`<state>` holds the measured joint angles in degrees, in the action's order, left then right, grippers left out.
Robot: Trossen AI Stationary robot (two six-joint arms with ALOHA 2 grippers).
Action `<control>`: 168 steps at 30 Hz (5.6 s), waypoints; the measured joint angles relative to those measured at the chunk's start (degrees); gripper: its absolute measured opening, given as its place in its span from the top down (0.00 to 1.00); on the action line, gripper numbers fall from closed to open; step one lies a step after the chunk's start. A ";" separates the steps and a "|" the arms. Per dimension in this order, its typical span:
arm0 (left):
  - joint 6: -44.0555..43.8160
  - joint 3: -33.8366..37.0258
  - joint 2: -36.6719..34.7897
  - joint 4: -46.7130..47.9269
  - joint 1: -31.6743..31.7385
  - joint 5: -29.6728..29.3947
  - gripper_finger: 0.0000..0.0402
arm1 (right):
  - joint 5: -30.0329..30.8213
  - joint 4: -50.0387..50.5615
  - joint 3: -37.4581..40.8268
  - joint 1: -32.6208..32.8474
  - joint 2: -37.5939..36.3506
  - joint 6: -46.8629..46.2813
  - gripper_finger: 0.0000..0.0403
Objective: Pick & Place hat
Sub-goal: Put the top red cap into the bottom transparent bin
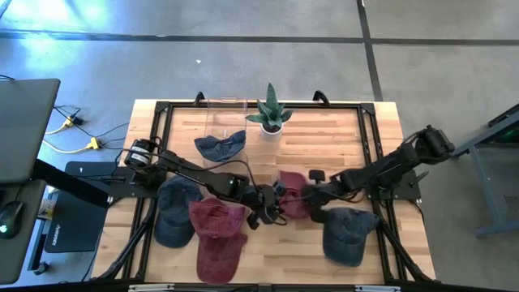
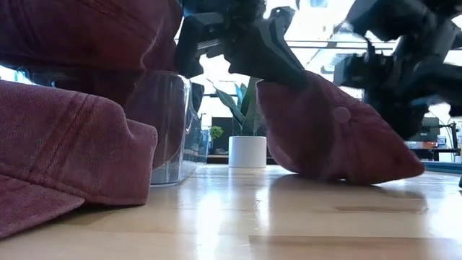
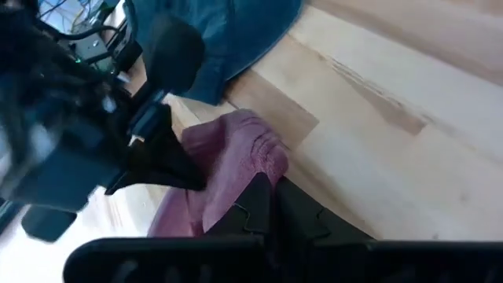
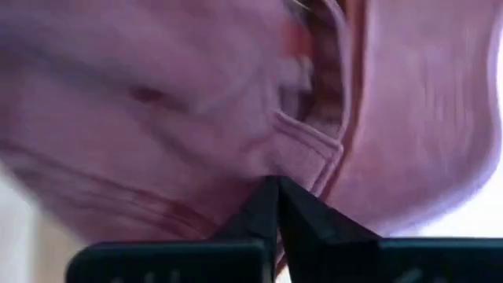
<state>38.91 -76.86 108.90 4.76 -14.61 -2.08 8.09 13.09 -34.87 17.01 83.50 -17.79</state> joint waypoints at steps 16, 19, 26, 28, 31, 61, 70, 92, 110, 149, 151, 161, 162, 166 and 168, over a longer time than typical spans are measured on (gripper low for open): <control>-15.70 0.00 0.00 -6.31 3.42 4.25 0.66 | 3.35 7.84 0.02 -1.04 -0.37 -3.63 0.98; -21.01 0.02 0.00 -10.15 3.50 4.68 0.66 | 3.33 7.08 0.02 -1.00 -0.37 -2.78 1.00; -23.82 0.02 0.00 -9.85 3.37 -3.38 0.66 | 8.10 9.06 0.06 -0.17 -4.38 -4.21 1.00; -24.68 0.01 0.00 -9.82 3.38 -4.71 0.66 | 10.42 10.15 0.06 0.07 -6.62 -5.96 0.99; -25.63 0.01 0.00 -10.19 3.41 -1.90 0.66 | 14.00 10.12 0.06 0.90 -9.98 -7.54 0.99; -29.13 -10.12 0.92 16.09 2.93 -7.05 0.66 | 27.39 -21.73 0.08 1.00 3.47 13.34 1.00; -32.65 -9.79 6.32 13.82 3.79 3.26 0.66 | 2.06 -12.31 0.05 5.28 -5.11 6.00 1.00; -42.22 -10.16 12.44 13.29 12.35 -3.57 0.66 | -0.03 1.91 0.14 8.26 -0.69 2.69 1.00; -37.65 -12.99 15.63 4.93 8.84 2.46 0.66 | 8.35 -1.43 0.10 9.24 -4.51 -0.79 0.99; -36.97 -21.51 21.64 12.13 11.23 13.50 0.66 | 7.11 -6.05 0.10 14.23 -4.76 10.05 0.88; -36.35 -23.47 21.64 15.95 11.23 11.45 0.66 | 7.84 -6.93 0.10 15.36 -4.76 10.95 0.82; -39.16 -27.17 21.57 23.15 11.26 -0.04 0.66 | 11.78 -7.70 0.10 17.82 0.65 18.73 0.61; -39.16 -26.89 21.57 22.68 11.26 -0.53 0.66 | 12.64 -7.81 0.10 17.82 1.83 19.85 0.61; -39.16 -23.44 21.57 17.62 11.30 -0.82 0.66 | 14.31 -9.14 0.10 17.46 5.48 23.40 0.63; -39.10 -22.03 21.57 15.44 11.28 -0.40 0.66 | 14.25 -10.14 0.08 16.91 6.76 24.08 0.66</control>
<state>-0.19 -98.89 130.48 20.20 -3.33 -2.48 22.34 2.96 -34.79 33.92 90.27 6.29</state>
